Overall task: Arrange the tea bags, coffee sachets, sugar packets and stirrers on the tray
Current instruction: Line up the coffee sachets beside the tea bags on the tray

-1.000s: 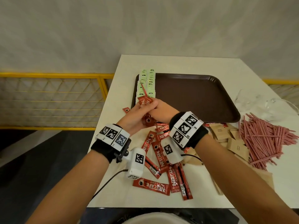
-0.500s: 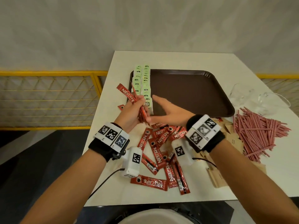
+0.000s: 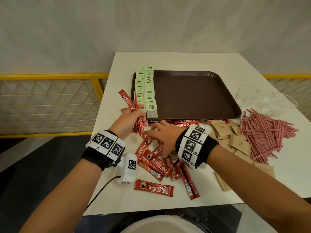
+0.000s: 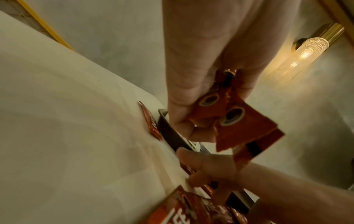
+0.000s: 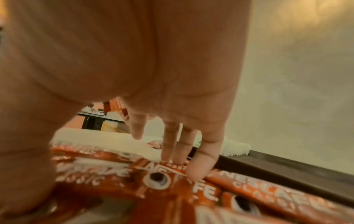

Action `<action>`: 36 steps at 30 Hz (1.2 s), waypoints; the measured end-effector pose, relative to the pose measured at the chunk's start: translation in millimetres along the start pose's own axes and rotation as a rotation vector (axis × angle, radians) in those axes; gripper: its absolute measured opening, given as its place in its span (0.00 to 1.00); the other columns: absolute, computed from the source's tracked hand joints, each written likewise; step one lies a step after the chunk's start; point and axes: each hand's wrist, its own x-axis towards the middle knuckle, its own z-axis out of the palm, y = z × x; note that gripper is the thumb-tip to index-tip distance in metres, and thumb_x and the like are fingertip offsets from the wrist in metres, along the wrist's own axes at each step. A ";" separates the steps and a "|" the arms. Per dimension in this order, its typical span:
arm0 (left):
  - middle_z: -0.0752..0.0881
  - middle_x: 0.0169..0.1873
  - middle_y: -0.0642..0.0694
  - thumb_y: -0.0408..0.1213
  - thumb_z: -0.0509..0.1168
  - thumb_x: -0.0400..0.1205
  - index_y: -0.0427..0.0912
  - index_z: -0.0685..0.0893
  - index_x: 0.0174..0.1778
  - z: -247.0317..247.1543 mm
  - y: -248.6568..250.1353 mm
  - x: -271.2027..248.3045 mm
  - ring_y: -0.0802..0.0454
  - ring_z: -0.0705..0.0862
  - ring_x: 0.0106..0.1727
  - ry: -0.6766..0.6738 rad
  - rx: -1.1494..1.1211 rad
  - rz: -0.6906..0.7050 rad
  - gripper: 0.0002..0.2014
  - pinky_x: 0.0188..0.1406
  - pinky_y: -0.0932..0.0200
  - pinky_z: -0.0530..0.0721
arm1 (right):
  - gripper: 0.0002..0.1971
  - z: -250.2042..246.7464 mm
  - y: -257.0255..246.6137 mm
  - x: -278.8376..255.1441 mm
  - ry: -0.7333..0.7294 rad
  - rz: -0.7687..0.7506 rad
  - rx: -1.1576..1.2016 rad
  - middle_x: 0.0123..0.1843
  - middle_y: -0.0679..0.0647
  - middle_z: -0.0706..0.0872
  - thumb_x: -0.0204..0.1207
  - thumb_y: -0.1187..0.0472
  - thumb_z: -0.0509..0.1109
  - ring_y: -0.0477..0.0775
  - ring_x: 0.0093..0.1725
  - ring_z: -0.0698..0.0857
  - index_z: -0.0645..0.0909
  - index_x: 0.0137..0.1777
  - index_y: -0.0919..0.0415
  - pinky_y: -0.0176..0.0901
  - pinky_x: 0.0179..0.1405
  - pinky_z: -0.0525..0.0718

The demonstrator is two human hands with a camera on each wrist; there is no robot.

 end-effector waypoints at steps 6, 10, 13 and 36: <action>0.79 0.25 0.48 0.30 0.57 0.82 0.47 0.70 0.66 -15.7 -0.4 1.1 0.51 0.80 0.27 0.082 -0.130 -0.002 0.16 0.38 0.53 0.77 | 0.46 -0.6 -11.5 5.4 0.024 -0.229 -0.227 0.82 0.50 0.54 0.68 0.53 0.76 0.58 0.80 0.54 0.52 0.79 0.33 0.64 0.73 0.65; 0.77 0.25 0.47 0.28 0.56 0.83 0.46 0.69 0.60 -20.8 3.8 -4.0 0.53 0.79 0.23 0.106 -0.172 0.003 0.12 0.33 0.55 0.79 | 0.39 -4.8 -15.6 17.3 0.030 -0.237 -0.209 0.74 0.51 0.64 0.71 0.59 0.73 0.57 0.71 0.66 0.59 0.78 0.40 0.55 0.63 0.73; 0.77 0.27 0.46 0.28 0.57 0.83 0.46 0.72 0.53 -23.2 2.9 -6.3 0.53 0.80 0.24 0.128 -0.151 -0.012 0.09 0.33 0.55 0.79 | 0.32 -1.1 -12.0 23.0 0.042 -0.165 -0.166 0.72 0.54 0.69 0.75 0.61 0.69 0.58 0.69 0.70 0.60 0.77 0.49 0.54 0.63 0.74; 0.77 0.33 0.49 0.39 0.61 0.84 0.45 0.79 0.53 7.8 -0.9 2.4 0.56 0.77 0.32 -0.078 0.017 0.097 0.05 0.27 0.63 0.77 | 0.18 -63.9 18.1 2.7 0.754 0.018 1.865 0.20 0.48 0.68 0.71 0.83 0.47 0.45 0.19 0.62 0.66 0.35 0.59 0.40 0.25 0.57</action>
